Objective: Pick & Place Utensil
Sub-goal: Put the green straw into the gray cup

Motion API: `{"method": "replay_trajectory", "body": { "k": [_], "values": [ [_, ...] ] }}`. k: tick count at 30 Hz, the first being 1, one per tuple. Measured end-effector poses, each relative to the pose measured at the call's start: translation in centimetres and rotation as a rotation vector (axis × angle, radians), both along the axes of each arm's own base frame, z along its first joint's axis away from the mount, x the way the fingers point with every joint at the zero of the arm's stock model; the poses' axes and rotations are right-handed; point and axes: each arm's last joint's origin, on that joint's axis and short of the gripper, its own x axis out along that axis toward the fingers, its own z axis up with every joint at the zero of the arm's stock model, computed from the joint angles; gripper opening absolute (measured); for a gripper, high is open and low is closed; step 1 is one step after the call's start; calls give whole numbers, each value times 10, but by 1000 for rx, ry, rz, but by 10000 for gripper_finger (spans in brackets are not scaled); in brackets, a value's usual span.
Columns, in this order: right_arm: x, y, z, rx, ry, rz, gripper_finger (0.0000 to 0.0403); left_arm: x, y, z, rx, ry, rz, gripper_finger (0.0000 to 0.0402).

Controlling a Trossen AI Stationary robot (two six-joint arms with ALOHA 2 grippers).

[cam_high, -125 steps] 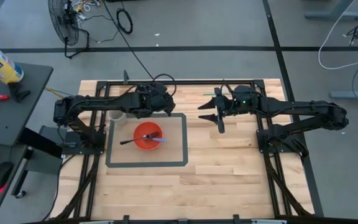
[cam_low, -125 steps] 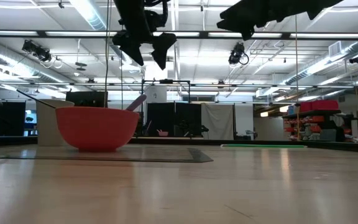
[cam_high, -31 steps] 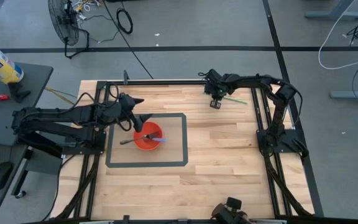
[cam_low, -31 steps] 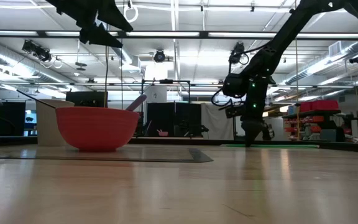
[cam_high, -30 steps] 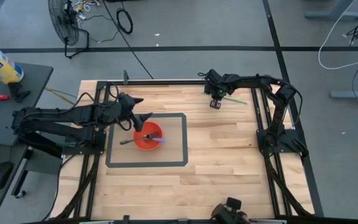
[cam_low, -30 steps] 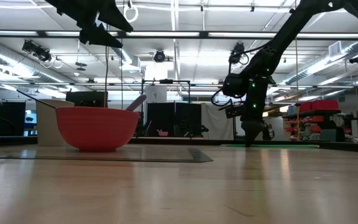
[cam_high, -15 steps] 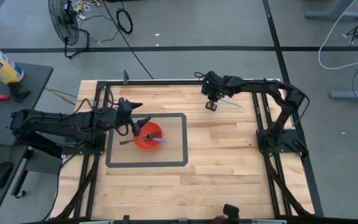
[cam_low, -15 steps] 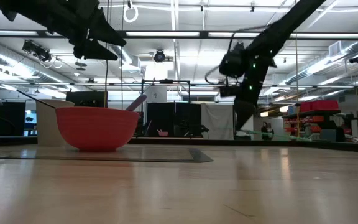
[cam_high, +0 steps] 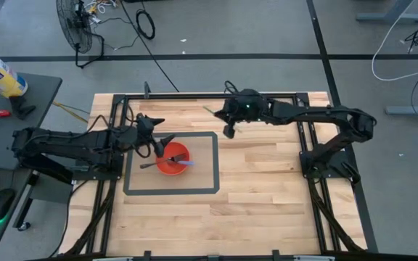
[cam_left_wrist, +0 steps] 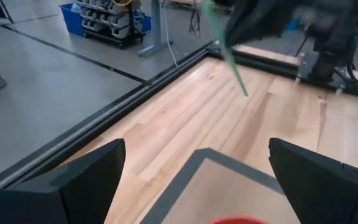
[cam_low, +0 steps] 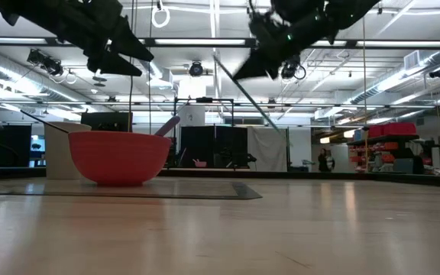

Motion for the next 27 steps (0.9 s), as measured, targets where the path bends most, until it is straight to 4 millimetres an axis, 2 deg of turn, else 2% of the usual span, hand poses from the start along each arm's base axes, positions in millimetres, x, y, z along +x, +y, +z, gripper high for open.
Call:
{"method": "replay_trajectory", "body": {
  "k": [7, 12, 19, 22, 27],
  "values": [
    [25, 35, 25, -35, -327, 126, 25, 1, -4, -2, -50, 18, -142, 399],
    [35, 51, 37, -72, -499, 172, 25, 5, -9, 3, 28, 2, -355, 399],
    [54, 73, 29, -49, -643, 217, 25, 18, -9, 10, 123, -71, -384, 399],
    [58, 79, 25, -43, -666, 234, 25, 27, -8, 5, 133, -67, -349, 399],
    [62, 84, 20, -62, -657, 253, 25, 44, -8, 4, 147, -156, -367, 399]
  ]
}}
